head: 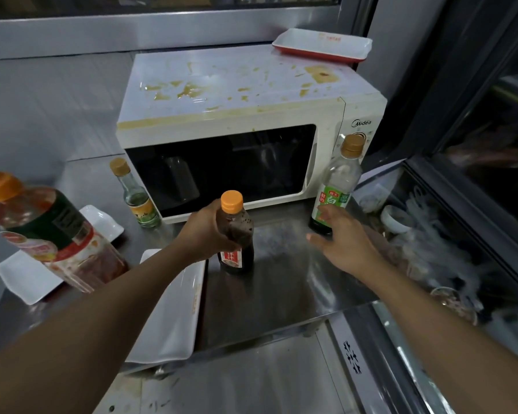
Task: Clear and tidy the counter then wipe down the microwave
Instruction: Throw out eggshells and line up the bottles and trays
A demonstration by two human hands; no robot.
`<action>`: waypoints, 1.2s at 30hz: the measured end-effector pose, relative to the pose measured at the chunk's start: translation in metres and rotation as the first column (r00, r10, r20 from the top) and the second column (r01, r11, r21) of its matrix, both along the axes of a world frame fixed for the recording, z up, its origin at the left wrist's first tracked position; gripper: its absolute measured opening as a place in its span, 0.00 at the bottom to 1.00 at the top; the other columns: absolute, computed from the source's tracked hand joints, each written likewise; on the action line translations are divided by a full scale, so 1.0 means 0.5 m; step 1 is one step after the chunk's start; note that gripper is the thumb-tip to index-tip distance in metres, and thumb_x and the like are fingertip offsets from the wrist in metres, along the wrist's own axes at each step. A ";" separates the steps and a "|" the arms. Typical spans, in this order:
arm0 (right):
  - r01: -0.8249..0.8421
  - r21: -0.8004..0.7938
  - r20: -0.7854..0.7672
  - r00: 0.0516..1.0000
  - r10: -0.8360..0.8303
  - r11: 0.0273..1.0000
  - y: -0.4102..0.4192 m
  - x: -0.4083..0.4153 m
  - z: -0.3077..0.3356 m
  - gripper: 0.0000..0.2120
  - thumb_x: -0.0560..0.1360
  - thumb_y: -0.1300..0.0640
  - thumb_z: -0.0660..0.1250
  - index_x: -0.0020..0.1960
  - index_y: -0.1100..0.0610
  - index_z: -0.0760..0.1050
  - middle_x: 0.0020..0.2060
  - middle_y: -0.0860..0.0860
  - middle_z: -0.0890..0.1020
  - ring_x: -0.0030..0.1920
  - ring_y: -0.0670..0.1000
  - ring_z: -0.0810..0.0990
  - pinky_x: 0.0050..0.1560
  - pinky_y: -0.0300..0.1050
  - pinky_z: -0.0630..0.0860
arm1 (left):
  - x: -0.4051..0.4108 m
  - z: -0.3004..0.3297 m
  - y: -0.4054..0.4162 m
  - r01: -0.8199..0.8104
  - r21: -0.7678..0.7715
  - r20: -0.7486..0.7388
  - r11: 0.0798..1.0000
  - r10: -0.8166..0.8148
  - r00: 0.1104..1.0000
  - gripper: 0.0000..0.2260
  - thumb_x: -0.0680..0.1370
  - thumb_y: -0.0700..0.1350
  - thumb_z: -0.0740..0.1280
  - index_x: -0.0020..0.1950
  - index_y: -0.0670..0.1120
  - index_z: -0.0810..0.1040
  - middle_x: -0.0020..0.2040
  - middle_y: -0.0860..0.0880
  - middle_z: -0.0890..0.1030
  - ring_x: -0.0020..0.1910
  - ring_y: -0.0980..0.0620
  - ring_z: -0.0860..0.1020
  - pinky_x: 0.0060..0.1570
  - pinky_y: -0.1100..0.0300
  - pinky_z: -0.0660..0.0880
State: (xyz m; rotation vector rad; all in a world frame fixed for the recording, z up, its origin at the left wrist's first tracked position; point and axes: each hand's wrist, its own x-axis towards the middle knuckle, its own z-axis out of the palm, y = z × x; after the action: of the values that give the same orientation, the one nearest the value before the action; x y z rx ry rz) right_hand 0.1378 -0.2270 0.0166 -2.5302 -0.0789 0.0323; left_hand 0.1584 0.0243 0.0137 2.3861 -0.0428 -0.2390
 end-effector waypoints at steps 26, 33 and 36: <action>0.208 0.342 0.165 0.947 -0.276 0.916 -0.083 0.155 -0.042 0.37 0.67 0.55 0.76 0.70 0.59 0.60 0.64 0.55 0.73 0.65 0.54 0.71 0.66 0.53 0.70 | 0.073 0.020 -0.177 -0.041 -0.247 0.126 0.968 0.074 0.989 0.26 0.64 0.40 0.78 0.58 0.49 0.71 0.51 0.53 0.79 0.48 0.55 0.77 0.42 0.66 0.71; 0.198 0.393 0.191 0.937 -0.291 0.898 -0.070 0.155 -0.042 0.28 0.69 0.57 0.75 0.61 0.59 0.63 0.58 0.55 0.77 0.59 0.54 0.76 0.60 0.53 0.74 | 0.055 0.035 -0.168 -0.046 -0.191 0.156 0.980 0.077 0.985 0.25 0.64 0.42 0.79 0.55 0.51 0.71 0.46 0.58 0.77 0.44 0.62 0.76 0.40 0.68 0.70; 0.173 0.385 0.190 0.946 -0.262 0.906 -0.059 0.144 -0.020 0.28 0.69 0.56 0.75 0.61 0.59 0.63 0.59 0.54 0.77 0.58 0.54 0.76 0.58 0.51 0.75 | 0.038 0.052 -0.156 -0.069 -0.173 0.170 0.982 0.099 0.980 0.25 0.63 0.42 0.79 0.55 0.50 0.71 0.45 0.58 0.77 0.43 0.61 0.76 0.40 0.68 0.70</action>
State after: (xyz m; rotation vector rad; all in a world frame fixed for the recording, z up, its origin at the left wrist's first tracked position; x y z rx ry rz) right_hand 0.2099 -0.2567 0.0066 -2.1440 0.0984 -0.3469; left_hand 0.1775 -0.0536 0.0397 2.2301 -0.0427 0.0184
